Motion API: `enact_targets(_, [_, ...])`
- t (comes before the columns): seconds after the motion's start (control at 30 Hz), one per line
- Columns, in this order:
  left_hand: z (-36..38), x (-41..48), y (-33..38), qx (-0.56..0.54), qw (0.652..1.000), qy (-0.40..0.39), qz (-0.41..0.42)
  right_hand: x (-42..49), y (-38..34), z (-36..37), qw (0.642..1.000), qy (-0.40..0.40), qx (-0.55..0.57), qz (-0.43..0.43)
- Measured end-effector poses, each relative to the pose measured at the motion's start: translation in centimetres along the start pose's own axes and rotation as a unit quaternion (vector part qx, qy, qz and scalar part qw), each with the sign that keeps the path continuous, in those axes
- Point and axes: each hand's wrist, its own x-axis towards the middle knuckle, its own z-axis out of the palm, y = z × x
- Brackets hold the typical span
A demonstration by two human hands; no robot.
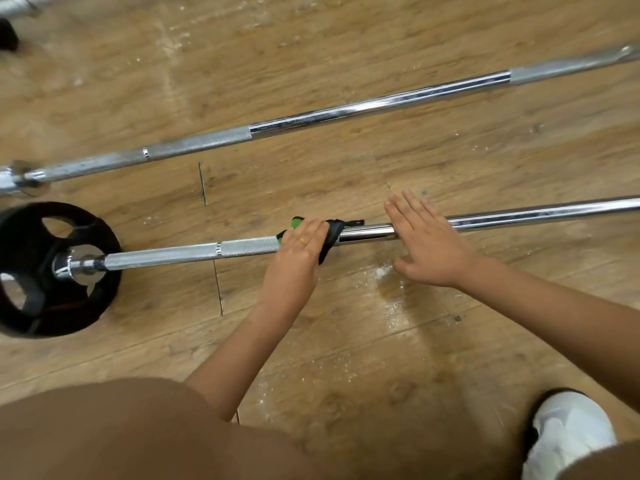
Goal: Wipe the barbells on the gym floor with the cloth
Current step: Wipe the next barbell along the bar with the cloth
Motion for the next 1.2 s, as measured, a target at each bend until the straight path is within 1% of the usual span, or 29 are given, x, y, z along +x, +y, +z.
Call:
enact_targets(0.07, [-0.2, -1.3, -0.4, 0.006, 0.999, 0.025, -0.048, -0.2, -0.2, 0.2, 1.000, -0.002, 0.008, 0.006])
enact_targets(0.1, [-0.3, -1.6, -0.2, 0.013, 0.998, 0.027, -0.055, -0.3, -0.3, 0.3, 1.000, -0.003, 0.011, 0.007])
enact_targets(0.23, [-0.4, -1.3, 0.8, 0.024, 1.000, -0.004, -0.014, -1.0, -0.7, 0.3, 1.000, -0.008, -0.007, 0.006])
enact_targets(0.33, [-0.6, -1.8, 0.7, 0.033, 0.999, -0.023, 0.005, -1.8, -0.9, 0.4, 1.000, -0.008, 0.000, 0.003])
enact_targets(0.4, [-0.8, -2.8, 0.5, 0.038, 0.999, -0.021, 0.015, -2.4, -1.1, 0.5, 1.000, -0.006, 0.000, -0.001])
enact_targets(0.5, [-0.8, -4.2, -0.2, 0.036, 0.999, -0.009, -0.023, -3.3, -1.4, 0.4, 1.000, -0.022, 0.001, -0.002])
enact_targets(0.57, [-0.8, -4.8, 0.0, 0.037, 0.998, -0.008, -0.046, -3.9, -1.5, 0.7, 1.000, -0.010, 0.005, -0.004])
enact_targets(0.6, [-0.7, -4.9, 0.3, 0.040, 0.998, -0.009, -0.044, -4.1, -1.6, 0.8, 1.000, -0.003, 0.003, -0.009])
enact_targets(0.67, [-0.5, -4.7, 1.1, 0.040, 0.999, -0.015, -0.018, -4.6, -1.8, 1.2, 1.000, 0.001, -0.003, -0.017])
enact_targets(0.8, [-0.3, -5.3, 2.2, 0.041, 0.997, -0.030, 0.060, -6.0, -2.2, 1.8, 1.000, 0.005, -0.011, -0.019])
enact_targets(0.87, [-0.7, -5.8, 1.9, 0.043, 0.997, -0.020, 0.059, -6.5, -2.5, 2.0, 1.000, 0.007, -0.010, -0.019])
enact_targets(0.97, [-0.8, -6.7, 2.4, 0.042, 0.999, -0.002, 0.032, -7.3, -2.6, 2.2, 1.000, 0.011, -0.011, -0.020])
enact_targets(1.07, [-0.5, -7.1, 3.4, 0.034, 0.999, -0.004, 0.028, -7.9, -2.9, 2.4, 1.000, 0.010, -0.009, -0.023])
enact_targets(1.2, [-0.2, -6.5, 4.2, 0.052, 0.992, -0.036, 0.112, -8.4, -3.3, 2.5, 1.000, 0.016, -0.007, -0.024])
